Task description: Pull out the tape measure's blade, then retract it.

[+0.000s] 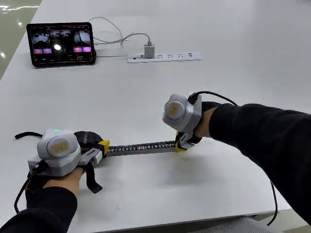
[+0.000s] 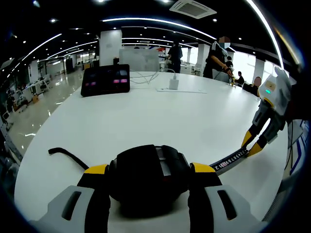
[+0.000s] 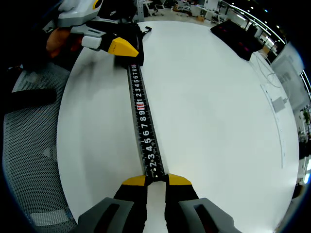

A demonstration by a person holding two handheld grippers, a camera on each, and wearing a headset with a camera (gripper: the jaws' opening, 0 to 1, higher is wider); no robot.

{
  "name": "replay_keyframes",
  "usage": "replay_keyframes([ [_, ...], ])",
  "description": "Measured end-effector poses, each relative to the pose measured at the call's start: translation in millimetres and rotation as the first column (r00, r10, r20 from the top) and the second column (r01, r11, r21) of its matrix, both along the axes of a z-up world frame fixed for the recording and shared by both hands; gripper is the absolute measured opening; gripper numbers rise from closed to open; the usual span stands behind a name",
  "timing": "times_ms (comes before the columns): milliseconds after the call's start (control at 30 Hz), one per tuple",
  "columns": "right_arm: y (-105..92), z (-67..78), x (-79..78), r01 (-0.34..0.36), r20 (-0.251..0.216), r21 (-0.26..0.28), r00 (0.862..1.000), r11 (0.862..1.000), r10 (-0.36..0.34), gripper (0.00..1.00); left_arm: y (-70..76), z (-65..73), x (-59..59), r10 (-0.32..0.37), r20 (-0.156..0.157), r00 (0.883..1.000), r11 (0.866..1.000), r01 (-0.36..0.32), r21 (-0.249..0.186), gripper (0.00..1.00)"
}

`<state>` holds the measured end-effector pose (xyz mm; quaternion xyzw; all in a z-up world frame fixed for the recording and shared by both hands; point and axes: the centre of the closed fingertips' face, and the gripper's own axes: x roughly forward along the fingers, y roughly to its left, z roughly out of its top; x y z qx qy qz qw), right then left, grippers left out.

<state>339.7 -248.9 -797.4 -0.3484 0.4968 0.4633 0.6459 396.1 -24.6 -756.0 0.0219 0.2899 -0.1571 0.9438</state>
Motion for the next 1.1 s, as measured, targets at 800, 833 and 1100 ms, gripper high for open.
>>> replay_keyframes([
  [800, 9.6, -0.1, 1.3, -0.02, 0.002, 0.003, 1.0, 1.0, 0.02, 0.09, -0.5, -0.6, -2.0, -0.005, -0.01, 1.0, 1.0, 0.005, 0.008, 0.6],
  [833, 10.1, -0.1, 1.4, -0.02, 0.002, 0.002, 1.0, 1.0, 0.02, 0.09, -0.5, -0.5, -2.1, -0.005, -0.011, 1.0, 1.0, 0.005, 0.008, 0.6],
  [1100, 13.6, 0.2, 1.9, -0.019, 0.001, -0.002, 1.0, 1.0, 0.019, 0.09, -0.6, -0.2, -2.3, -0.004, -0.014, 1.0, 1.0, 0.004, 0.008, 0.6],
])
